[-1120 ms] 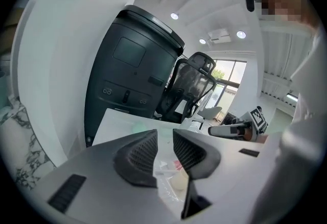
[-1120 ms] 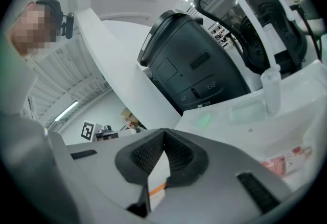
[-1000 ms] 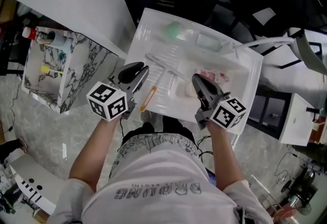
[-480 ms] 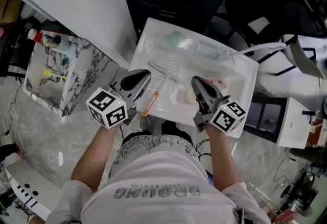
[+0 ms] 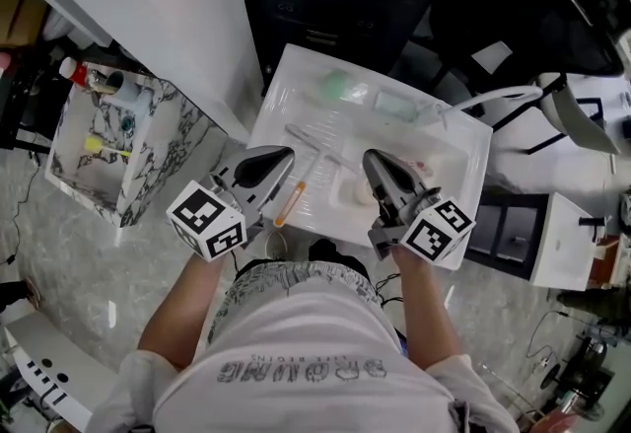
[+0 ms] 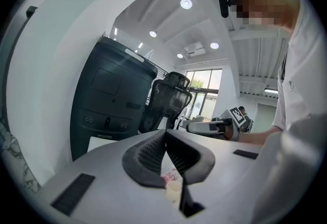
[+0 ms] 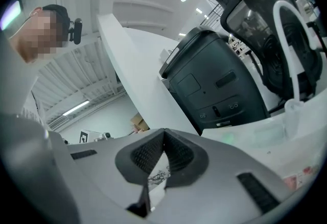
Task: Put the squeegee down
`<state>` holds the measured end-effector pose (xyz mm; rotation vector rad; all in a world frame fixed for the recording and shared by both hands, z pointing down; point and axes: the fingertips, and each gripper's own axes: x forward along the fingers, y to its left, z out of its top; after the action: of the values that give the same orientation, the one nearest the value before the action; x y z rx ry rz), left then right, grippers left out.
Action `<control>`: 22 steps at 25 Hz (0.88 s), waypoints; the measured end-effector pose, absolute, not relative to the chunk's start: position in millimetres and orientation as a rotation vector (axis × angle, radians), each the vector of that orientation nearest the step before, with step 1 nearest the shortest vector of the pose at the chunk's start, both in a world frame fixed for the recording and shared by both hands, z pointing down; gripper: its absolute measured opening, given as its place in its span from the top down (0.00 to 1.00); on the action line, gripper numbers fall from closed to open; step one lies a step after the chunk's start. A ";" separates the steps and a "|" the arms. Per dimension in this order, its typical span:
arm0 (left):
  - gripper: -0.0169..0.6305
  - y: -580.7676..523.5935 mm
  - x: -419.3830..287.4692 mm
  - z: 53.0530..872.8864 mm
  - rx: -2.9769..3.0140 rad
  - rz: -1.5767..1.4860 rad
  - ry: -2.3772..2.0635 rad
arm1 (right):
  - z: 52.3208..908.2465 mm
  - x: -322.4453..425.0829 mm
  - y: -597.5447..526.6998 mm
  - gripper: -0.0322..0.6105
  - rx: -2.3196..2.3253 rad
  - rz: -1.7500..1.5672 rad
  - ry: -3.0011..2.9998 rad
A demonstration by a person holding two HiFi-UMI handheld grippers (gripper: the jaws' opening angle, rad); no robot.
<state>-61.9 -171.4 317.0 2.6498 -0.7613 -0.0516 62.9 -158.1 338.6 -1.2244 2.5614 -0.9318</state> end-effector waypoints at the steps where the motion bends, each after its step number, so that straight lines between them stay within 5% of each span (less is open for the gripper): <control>1: 0.94 -170.2 -61.7 317.2 2.655 -0.049 -0.762 | 336.6 62.1 -157.3 0.94 -1.220 -0.925 2.567; 22: 0.94 -165.4 -63.1 329.4 2.639 -0.014 -0.816 | 334.7 58.6 -152.0 0.94 -1.186 -0.855 2.689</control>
<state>-63.1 -165.4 329.4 2.6393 -0.8164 -0.0137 58.6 -152.0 334.7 -1.1858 2.6888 -0.8550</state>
